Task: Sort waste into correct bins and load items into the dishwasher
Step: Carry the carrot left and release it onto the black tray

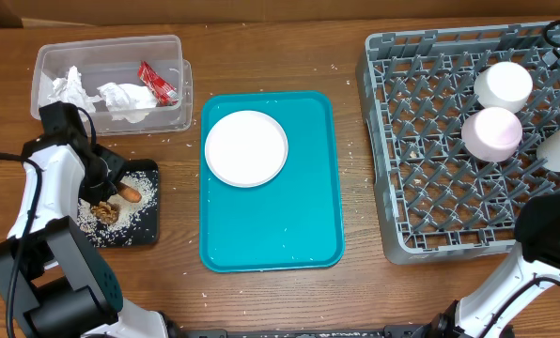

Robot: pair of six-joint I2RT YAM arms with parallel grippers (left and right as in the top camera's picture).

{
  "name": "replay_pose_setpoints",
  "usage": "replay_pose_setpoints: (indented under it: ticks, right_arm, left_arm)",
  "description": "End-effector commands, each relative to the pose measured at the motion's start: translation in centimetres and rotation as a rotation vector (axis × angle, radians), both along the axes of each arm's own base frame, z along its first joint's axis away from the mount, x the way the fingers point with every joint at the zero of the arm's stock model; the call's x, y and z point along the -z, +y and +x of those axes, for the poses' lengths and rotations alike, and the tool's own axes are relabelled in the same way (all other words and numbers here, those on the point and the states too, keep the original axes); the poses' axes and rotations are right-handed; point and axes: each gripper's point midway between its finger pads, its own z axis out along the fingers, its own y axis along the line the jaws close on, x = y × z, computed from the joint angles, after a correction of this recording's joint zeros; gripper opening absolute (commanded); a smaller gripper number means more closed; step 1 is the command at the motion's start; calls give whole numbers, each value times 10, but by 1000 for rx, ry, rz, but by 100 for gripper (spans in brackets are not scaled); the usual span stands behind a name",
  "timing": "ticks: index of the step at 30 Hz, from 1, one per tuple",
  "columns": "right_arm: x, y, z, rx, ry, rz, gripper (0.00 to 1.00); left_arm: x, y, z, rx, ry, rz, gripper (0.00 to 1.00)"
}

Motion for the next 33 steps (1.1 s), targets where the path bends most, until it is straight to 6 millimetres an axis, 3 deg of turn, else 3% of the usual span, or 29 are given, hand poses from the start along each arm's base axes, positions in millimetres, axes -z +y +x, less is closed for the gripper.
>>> replay_pose_setpoints:
  ticks: [1,6,10,18,21,26,33]
  right_arm:
    - [-7,0,1,6,-24,-7,100]
    - [-7,0,1,5,-23,-7,100]
    - [-7,0,1,5,-23,-7,100]
    - [-7,0,1,5,-23,-7,100]
    - [-7,0,1,5,-23,-7,100]
    - [-7,0,1,5,-24,-7,100]
    - [-7,0,1,5,-23,-7,100]
  left_arm:
    - [7,3,-6,-26,12,11,23]
    - [10,6,-9,-30,24,33,25]
    - [9,7,-9,-29,23,34,37]
    - [9,3,-7,-21,13,16,40]
    - [4,-12,2,43,-26,-70,38]
    - [-32,-45,30,269,-161,-229,39]
    - [-109,-42,38,399,-248,-149,38]
